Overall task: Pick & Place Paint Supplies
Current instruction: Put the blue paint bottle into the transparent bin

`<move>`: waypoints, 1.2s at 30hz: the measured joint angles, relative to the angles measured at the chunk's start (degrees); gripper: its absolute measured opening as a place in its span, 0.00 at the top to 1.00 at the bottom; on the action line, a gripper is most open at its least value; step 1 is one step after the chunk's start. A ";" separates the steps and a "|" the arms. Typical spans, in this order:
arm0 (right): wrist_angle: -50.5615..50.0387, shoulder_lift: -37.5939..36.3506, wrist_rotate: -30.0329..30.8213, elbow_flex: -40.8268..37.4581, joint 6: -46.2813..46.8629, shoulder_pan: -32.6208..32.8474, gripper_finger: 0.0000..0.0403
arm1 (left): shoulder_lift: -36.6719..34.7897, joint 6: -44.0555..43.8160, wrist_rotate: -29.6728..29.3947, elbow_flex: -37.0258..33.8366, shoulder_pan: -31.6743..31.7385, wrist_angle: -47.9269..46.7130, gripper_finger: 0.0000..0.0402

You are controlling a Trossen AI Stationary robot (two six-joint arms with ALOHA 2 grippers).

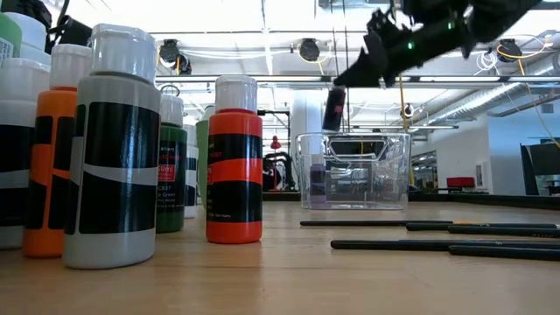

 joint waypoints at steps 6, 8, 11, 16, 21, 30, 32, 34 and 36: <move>0.25 3.98 -2.21 -3.39 3.67 -6.07 0.73 | -0.01 -0.84 0.00 0.00 0.01 -0.20 0.94; 2.12 6.46 -2.28 -3.38 4.71 -6.46 0.73 | 0.00 -1.07 0.00 0.00 0.02 -0.16 0.94; 5.40 10.63 -0.53 -3.38 5.70 -6.41 0.73 | -0.02 -1.18 0.00 0.00 0.02 -0.10 0.94; 9.03 15.87 3.13 -3.36 4.89 -6.76 0.73 | -0.01 -1.06 0.01 0.00 0.00 -0.19 0.94; 13.25 20.09 3.75 -3.38 4.67 -7.95 0.73 | -0.02 -1.03 0.00 0.00 0.02 -0.24 0.94; 17.06 25.40 3.73 -3.38 4.63 -9.65 0.73 | 0.00 -1.14 0.00 0.00 0.02 -0.29 0.94; 17.13 25.73 3.67 -3.36 4.74 -10.00 0.73 | -0.02 -1.16 0.00 0.00 0.02 -0.29 0.94; 17.07 25.76 3.70 -3.36 4.69 -10.15 0.71 | -0.01 -1.16 0.00 0.00 0.02 -0.29 0.94; 17.00 25.76 3.73 -3.36 4.58 -10.16 0.69 | 0.00 -1.17 0.00 0.00 0.02 -0.29 0.94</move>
